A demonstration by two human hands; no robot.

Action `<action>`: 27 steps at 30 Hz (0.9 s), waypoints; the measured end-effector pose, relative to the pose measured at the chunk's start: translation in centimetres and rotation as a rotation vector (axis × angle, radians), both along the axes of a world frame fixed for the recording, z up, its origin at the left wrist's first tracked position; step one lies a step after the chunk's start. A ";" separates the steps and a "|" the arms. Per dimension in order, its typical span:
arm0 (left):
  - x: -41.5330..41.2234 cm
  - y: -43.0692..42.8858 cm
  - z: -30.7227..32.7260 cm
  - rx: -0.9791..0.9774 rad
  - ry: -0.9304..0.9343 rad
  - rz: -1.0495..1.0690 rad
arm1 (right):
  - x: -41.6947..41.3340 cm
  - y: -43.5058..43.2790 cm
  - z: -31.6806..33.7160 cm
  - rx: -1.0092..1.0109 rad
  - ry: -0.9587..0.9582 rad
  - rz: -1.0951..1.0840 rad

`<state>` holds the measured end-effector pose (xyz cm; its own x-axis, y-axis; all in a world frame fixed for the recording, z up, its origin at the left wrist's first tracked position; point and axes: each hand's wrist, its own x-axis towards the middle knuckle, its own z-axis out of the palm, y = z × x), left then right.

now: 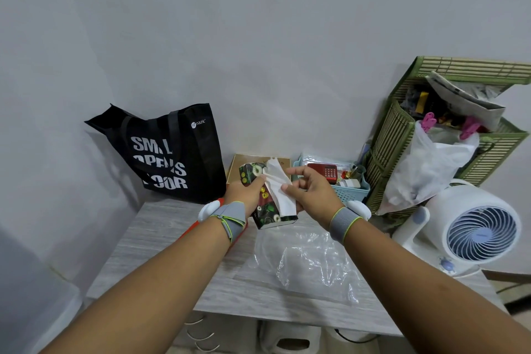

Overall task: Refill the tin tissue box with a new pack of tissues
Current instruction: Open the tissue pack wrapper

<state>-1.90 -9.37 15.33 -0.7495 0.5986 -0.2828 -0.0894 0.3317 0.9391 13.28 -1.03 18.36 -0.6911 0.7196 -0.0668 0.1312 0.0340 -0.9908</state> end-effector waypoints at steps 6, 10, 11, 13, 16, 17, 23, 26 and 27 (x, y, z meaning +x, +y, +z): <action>0.2 0.2 -1.8 0.025 -0.085 -0.072 | 0.8 1.6 -3.3 -0.110 -0.090 -0.149; -1.2 2.1 -7.9 0.024 -0.264 -0.099 | 1.5 1.6 -5.5 -0.318 -0.179 0.022; -0.8 2.0 -7.8 0.028 -0.326 -0.103 | 1.6 1.6 -5.9 -0.349 -0.163 0.030; 0.8 1.3 -5.7 0.073 -0.440 -0.117 | 1.9 2.0 -7.4 -0.356 -0.151 -0.011; 1.7 1.0 -7.0 -0.001 -0.394 -0.185 | 2.5 2.4 -9.7 -0.342 -0.175 -0.080; 1.7 1.1 -7.7 -0.039 -0.353 -0.206 | 2.6 2.7 -10.4 -0.343 -0.194 -0.089; 1.7 1.1 -11.5 -0.323 0.035 -0.345 | 2.8 3.0 -15.3 -0.359 -0.296 -0.136; 1.4 1.7 -14.7 -0.405 0.104 -0.368 | 2.5 3.5 -19.4 -0.385 -0.382 -0.144; 1.5 1.5 -15.5 -0.432 0.127 -0.380 | 2.4 3.5 -20.6 -0.394 -0.401 -0.151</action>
<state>-0.45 -7.86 -0.19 -0.5493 0.6821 -0.4828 0.2148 0.6735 0.7072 15.70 2.44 -2.27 -0.4477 0.6764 -0.5848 0.4737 -0.3753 -0.7967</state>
